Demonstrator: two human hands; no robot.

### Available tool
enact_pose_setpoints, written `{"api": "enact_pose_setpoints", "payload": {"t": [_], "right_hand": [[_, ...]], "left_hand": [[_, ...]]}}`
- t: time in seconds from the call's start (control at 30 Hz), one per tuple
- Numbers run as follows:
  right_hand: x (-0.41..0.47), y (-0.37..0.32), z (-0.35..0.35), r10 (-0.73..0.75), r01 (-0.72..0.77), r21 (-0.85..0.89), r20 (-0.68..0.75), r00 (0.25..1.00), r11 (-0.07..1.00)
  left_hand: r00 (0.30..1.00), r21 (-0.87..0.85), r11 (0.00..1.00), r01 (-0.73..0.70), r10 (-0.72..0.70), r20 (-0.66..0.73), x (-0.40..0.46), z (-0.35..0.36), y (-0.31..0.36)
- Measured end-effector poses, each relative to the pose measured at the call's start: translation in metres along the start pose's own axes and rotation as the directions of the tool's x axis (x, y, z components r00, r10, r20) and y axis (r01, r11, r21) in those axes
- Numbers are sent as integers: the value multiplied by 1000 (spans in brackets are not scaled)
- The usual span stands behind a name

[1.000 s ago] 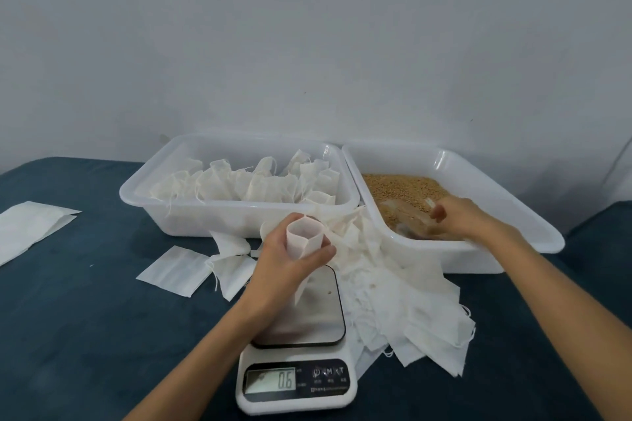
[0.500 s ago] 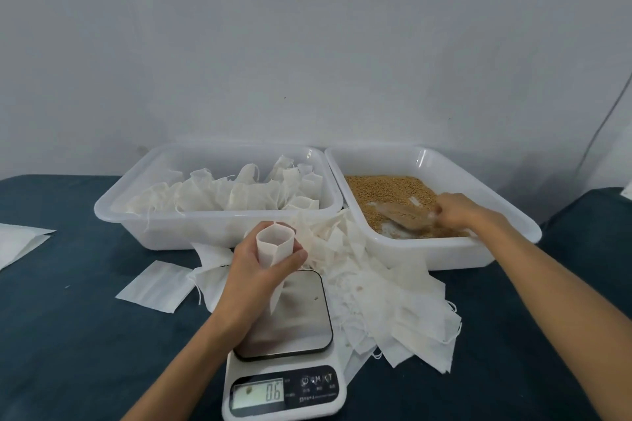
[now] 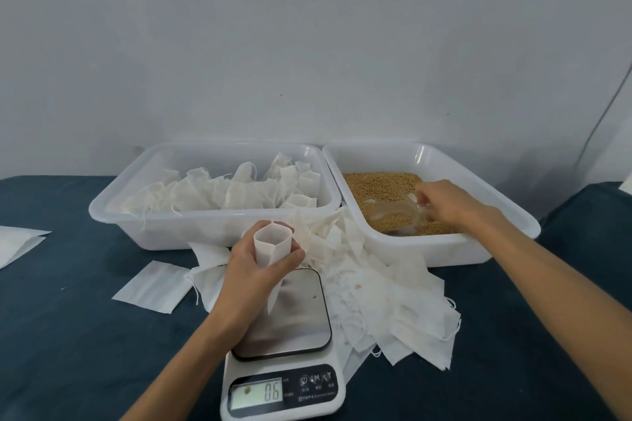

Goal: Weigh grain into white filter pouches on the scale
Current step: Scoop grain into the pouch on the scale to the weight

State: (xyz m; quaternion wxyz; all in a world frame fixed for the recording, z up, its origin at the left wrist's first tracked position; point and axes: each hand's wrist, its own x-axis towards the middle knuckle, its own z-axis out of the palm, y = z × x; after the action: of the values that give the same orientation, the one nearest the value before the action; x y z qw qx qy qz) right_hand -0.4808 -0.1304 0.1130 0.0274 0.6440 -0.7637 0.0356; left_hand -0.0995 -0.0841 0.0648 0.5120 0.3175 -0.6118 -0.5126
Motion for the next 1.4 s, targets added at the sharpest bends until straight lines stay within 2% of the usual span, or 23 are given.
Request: {"api": "enact_pose_setpoints", "payload": {"t": [0.13, 0.3, 0.37, 0.5, 0.83, 1.03, 1.27, 1.4], "right_hand": [[-3, -8, -2, -92, 91, 11, 106, 990, 996], [-7, 16, 2, -26, -29, 272, 195, 981, 962], [-9, 24, 5, -2, -60, 354, 173, 985, 933], [-10, 33, 8, 56, -69, 301, 49, 997, 951], [-18, 25, 1, 96, -48, 407, -99, 990, 912], [-38, -14, -23, -29, 106, 466, -169, 985, 878], [-75, -70, -55, -336, 362, 536, -150, 930, 763], [-85, -90, -67, -423, 446, 466, -159, 892, 764]], "left_hand": [[1000, 6, 1000, 4, -4, 1, -1, 1, 1], [1000, 8, 1000, 7, -7, 0, -2, 1, 2], [1000, 6, 1000, 10, -10, 1, -2, 1, 1], [1000, -5, 1000, 19, -18, 16, -3, 0, 0], [999, -19, 1000, 21, -20, 41, -3, 1, -2], [998, -11, 999, 32, -32, 46, -5, 4, -1], [995, -3, 999, 53, -53, 89, -11, 5, 3], [993, 37, 997, 72, -75, 90, -12, 5, 0]]}}
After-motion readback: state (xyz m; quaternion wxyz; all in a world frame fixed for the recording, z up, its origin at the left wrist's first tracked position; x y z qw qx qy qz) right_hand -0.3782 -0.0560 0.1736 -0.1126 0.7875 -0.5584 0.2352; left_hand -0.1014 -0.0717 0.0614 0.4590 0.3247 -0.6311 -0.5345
